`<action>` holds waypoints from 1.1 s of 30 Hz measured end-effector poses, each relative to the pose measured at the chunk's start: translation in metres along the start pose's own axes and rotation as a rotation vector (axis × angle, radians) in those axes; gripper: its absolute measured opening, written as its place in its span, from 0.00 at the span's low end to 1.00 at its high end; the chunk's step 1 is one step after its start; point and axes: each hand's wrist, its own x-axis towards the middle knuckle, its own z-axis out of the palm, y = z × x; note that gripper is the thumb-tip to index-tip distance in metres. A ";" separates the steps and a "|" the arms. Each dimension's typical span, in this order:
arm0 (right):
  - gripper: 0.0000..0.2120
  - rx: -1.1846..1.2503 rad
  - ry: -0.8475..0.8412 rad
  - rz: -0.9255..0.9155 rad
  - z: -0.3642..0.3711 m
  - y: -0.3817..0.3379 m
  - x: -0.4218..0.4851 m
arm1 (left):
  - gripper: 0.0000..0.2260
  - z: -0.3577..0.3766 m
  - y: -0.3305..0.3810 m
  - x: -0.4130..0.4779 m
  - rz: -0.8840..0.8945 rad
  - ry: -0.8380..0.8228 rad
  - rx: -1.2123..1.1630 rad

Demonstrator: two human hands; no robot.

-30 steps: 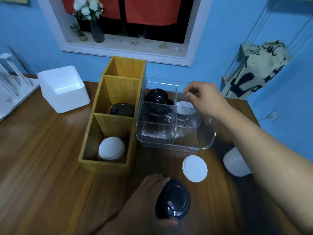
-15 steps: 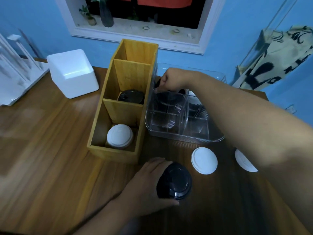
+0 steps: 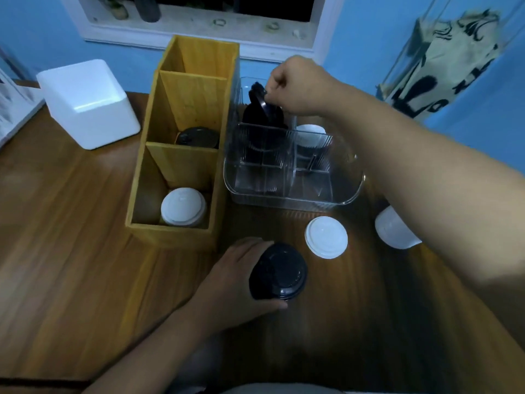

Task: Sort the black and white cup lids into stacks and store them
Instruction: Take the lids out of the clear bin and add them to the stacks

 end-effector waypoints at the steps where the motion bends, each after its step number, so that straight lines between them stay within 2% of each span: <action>1: 0.08 0.010 0.045 -0.021 -0.007 0.000 -0.008 | 0.48 0.000 0.000 0.000 0.000 0.004 -0.002; 4: 0.09 0.116 0.181 -0.061 -0.028 0.002 -0.046 | 0.48 0.001 0.000 0.001 0.015 0.013 0.006; 9: 0.07 0.593 0.234 0.051 -0.027 0.017 -0.153 | 0.48 0.001 0.001 0.001 0.032 0.043 0.006; 15: 0.11 1.021 0.050 0.352 0.037 0.059 -0.271 | 0.48 0.004 -0.001 0.002 0.059 0.069 0.008; 17: 0.13 1.084 -0.003 0.446 0.059 0.075 -0.296 | 0.47 0.005 -0.001 0.001 0.068 0.071 0.025; 21: 0.14 0.986 -0.003 0.538 0.078 0.083 -0.320 | 0.47 0.005 0.000 0.003 0.061 0.069 0.032; 25: 0.13 0.465 0.051 0.432 0.093 0.095 -0.330 | 0.46 0.005 0.002 0.002 0.071 0.078 0.046; 27: 0.11 0.323 0.097 0.396 0.099 0.099 -0.335 | 0.46 0.006 0.002 0.002 0.071 0.083 0.044; 30: 0.15 0.332 0.146 0.290 0.098 0.100 -0.346 | 0.46 0.007 0.001 0.002 0.067 0.085 0.045; 33: 0.28 0.417 -0.046 0.118 0.088 0.097 -0.352 | 0.47 0.007 0.001 0.001 0.069 0.093 0.027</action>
